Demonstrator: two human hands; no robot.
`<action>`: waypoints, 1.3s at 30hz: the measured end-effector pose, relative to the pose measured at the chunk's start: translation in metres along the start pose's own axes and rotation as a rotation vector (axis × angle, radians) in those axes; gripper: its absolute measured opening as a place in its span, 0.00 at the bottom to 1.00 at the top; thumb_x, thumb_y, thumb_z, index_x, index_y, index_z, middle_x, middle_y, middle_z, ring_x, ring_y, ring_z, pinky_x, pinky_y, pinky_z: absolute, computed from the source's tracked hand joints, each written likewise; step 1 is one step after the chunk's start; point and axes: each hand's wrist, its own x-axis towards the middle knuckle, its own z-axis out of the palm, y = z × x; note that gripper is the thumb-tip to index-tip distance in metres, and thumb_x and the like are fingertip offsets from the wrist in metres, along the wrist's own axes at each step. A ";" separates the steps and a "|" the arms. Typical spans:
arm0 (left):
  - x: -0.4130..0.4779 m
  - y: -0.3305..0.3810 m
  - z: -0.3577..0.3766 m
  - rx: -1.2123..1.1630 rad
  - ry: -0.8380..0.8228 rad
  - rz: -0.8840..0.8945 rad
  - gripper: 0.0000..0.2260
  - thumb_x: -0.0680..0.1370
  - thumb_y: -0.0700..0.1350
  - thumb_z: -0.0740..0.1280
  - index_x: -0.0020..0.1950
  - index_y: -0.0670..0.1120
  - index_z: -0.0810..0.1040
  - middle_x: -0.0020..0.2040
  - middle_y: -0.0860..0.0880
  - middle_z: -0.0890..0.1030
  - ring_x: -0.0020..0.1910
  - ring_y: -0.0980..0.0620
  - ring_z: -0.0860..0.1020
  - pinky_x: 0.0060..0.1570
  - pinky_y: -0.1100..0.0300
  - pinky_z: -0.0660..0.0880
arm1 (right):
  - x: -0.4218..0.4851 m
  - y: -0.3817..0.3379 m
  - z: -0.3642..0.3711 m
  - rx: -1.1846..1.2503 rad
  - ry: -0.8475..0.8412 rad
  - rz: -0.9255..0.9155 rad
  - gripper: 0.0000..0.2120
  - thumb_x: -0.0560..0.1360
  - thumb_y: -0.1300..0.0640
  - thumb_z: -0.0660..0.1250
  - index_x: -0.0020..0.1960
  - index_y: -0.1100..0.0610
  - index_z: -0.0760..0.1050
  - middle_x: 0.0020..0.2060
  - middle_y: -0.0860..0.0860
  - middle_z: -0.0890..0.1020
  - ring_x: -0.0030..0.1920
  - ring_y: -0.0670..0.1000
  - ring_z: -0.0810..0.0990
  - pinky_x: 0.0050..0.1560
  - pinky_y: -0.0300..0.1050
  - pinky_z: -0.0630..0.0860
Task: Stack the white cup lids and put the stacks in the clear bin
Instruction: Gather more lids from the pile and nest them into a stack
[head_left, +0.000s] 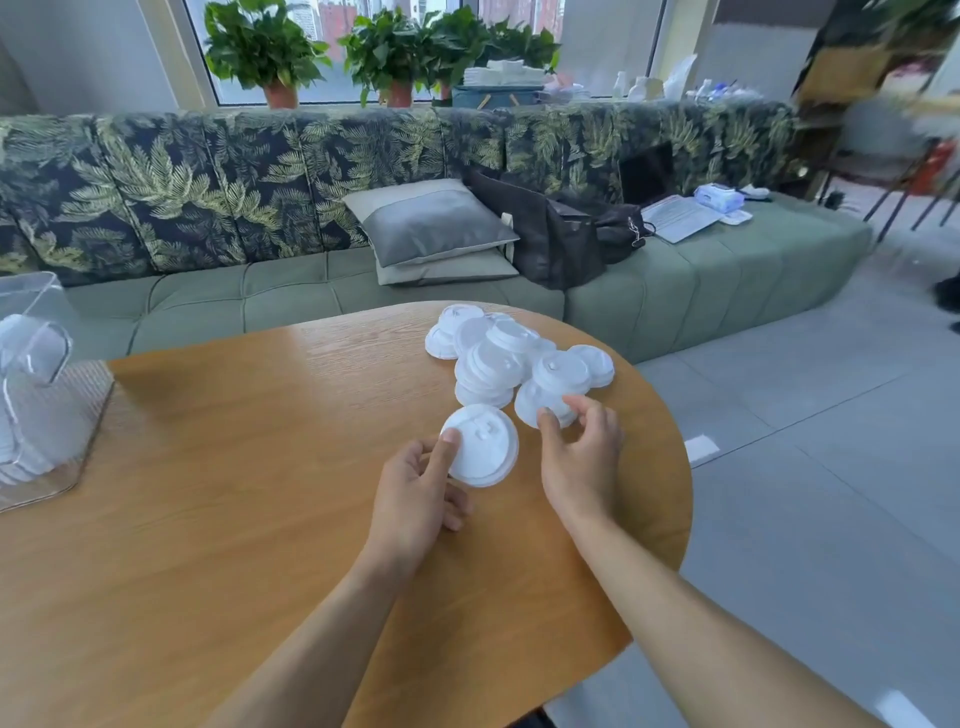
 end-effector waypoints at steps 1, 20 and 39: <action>0.005 0.000 0.006 0.000 -0.003 0.001 0.17 0.84 0.57 0.65 0.54 0.43 0.79 0.35 0.44 0.83 0.25 0.52 0.78 0.25 0.62 0.74 | 0.007 0.002 0.000 -0.027 0.024 0.002 0.18 0.79 0.51 0.71 0.66 0.54 0.76 0.65 0.49 0.75 0.69 0.51 0.68 0.72 0.55 0.68; 0.042 -0.007 0.023 0.043 0.031 0.067 0.20 0.84 0.59 0.62 0.53 0.42 0.79 0.30 0.45 0.80 0.24 0.51 0.75 0.25 0.61 0.72 | 0.074 0.018 0.012 -0.252 0.116 0.012 0.35 0.69 0.33 0.75 0.69 0.51 0.73 0.65 0.49 0.76 0.68 0.54 0.68 0.70 0.53 0.68; -0.036 -0.011 -0.089 0.024 0.095 0.106 0.15 0.78 0.69 0.63 0.48 0.59 0.79 0.34 0.40 0.81 0.27 0.44 0.78 0.26 0.56 0.76 | -0.076 -0.022 0.034 0.327 -0.225 0.013 0.34 0.71 0.61 0.79 0.63 0.36 0.65 0.45 0.35 0.87 0.44 0.42 0.86 0.45 0.33 0.79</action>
